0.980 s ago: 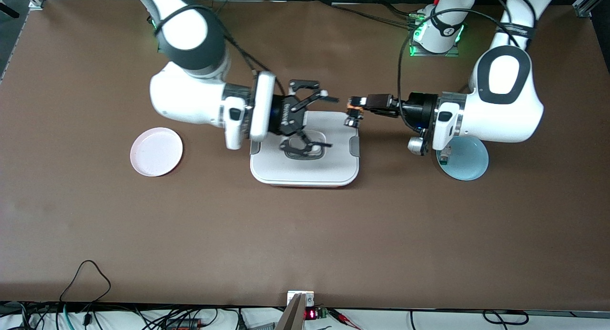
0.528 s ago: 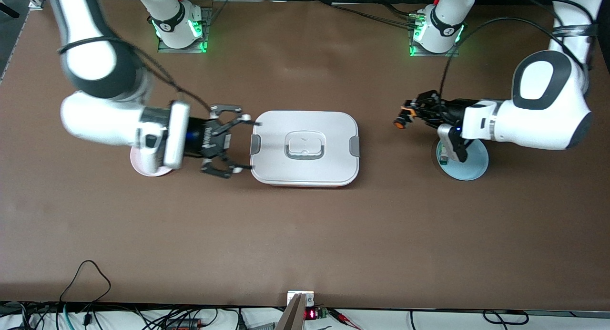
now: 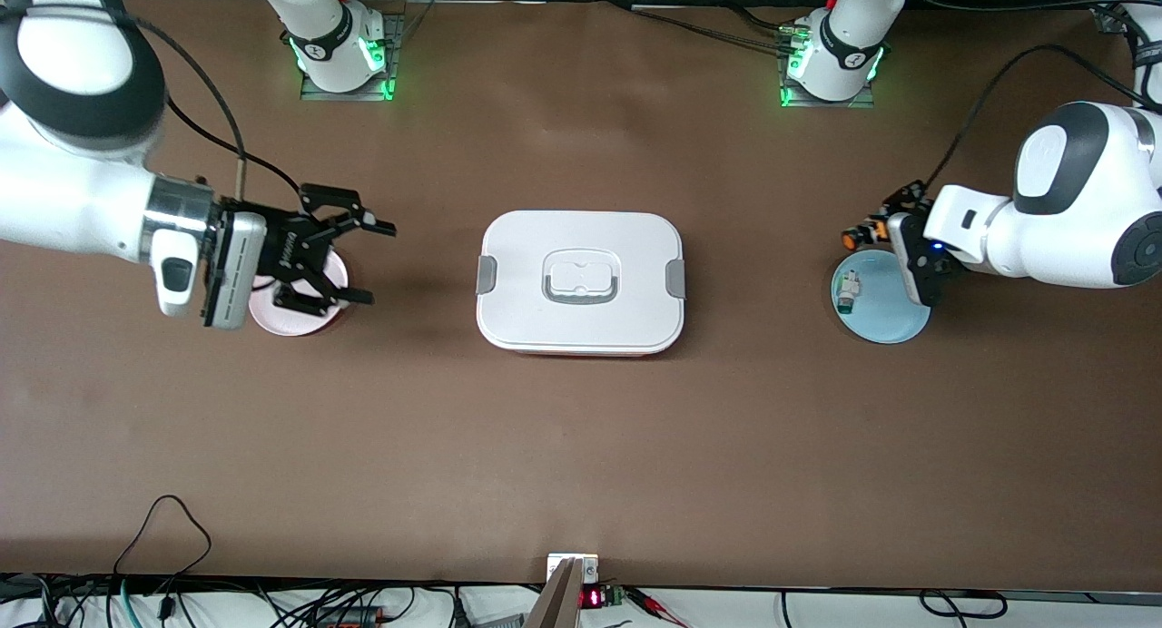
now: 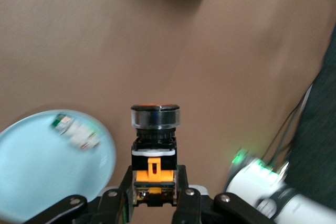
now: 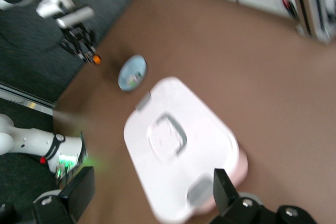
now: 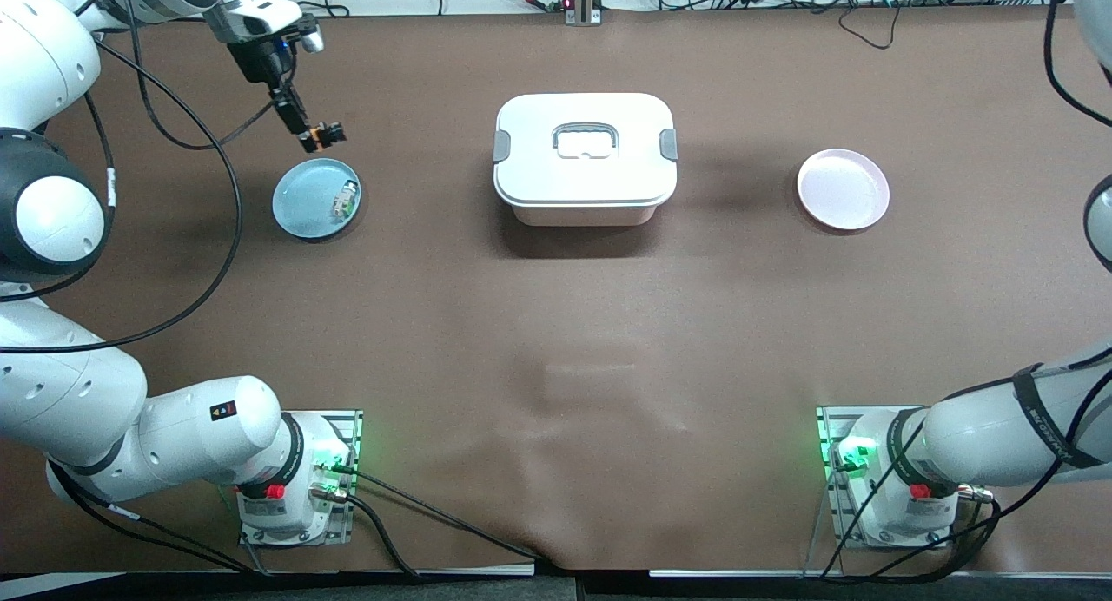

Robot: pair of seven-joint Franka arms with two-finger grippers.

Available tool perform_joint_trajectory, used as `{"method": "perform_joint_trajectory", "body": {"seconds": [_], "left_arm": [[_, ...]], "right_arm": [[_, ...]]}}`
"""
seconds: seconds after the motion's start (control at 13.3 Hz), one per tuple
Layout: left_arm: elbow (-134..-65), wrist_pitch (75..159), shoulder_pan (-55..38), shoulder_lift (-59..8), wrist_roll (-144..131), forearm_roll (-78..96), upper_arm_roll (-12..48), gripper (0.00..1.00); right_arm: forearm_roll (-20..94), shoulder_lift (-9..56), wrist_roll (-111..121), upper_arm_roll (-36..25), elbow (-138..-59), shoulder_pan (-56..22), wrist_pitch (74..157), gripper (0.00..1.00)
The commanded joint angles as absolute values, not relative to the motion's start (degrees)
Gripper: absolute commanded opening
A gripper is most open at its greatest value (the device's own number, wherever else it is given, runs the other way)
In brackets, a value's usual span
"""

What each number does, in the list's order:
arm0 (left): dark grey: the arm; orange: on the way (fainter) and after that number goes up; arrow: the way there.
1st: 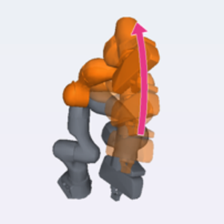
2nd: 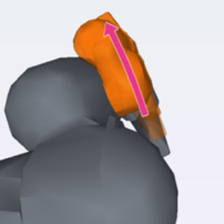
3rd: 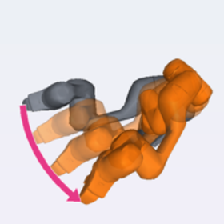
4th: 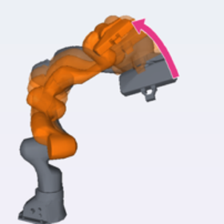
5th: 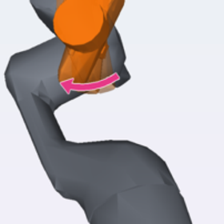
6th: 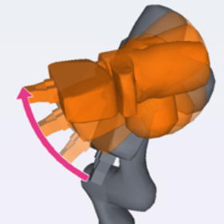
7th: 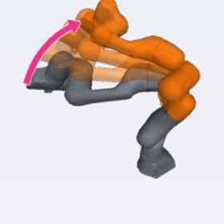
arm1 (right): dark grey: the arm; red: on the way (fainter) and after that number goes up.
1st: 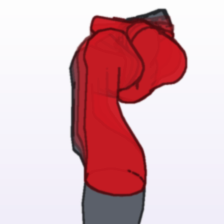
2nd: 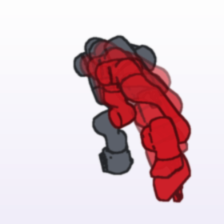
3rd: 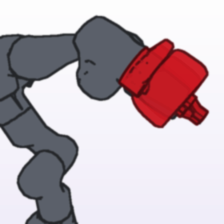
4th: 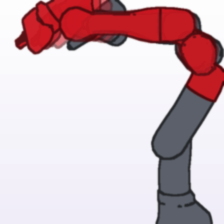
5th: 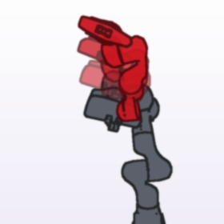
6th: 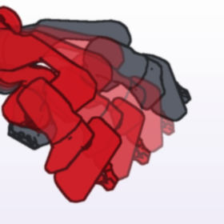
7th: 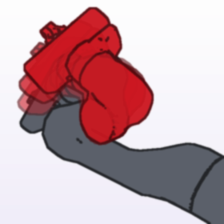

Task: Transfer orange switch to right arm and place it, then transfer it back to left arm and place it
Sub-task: 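Carry the switch to the blue plate while the right gripper returns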

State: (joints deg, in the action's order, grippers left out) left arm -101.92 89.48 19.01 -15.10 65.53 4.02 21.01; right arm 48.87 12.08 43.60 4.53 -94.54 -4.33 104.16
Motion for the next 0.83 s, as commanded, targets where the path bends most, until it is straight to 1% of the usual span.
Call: {"method": "perform_joint_trajectory", "body": {"seconds": [0.0, 0.15, 0.3, 0.38, 0.53, 0.75], "left_arm": [[-102.5, 94.1, 20.0, -16.7, 74.1, -3.0, 21.6, 0.0], [-103.4, 99.8, 21.7, -19.2, 81.9, -6.1, 21.5, 0.0], [-105.5, 107.3, 24.1, -22.0, 88.6, -7.3, 21.4, 0.0], [-106.6, 111.1, 25.4, -22.8, 89.7, -9.1, 21.5, 0.0], [-110.0, 115.6, 26.5, -22.9, 90.2, -10.0, 21.5, 0.0], [-115.6, 123.7, 27.2, -22.9, 90.0, -10.9, 21.4, 0.0]], "right_arm": [[39.4, 9.7, 30.3, 4.3, -95.6, -3.8, 100.8, 1.0], [31.6, 9.5, 17.8, 4.4, -95.5, -4.1, 100.2, 1.0], [25.6, 9.1, 6.3, 4.6, -94.1, -4.2, 95.8, 1.0], [20.4, 9.1, 2.0, 4.6, -92.8, -4.2, 94.4, 1.0], [8.4, 8.9, 0.4, 4.6, -92.3, -5.2, 91.2, 1.0], [-1.4, 7.8, 1.4, 4.2, -90.8, -5.3, 89.3, 1.0]]}}
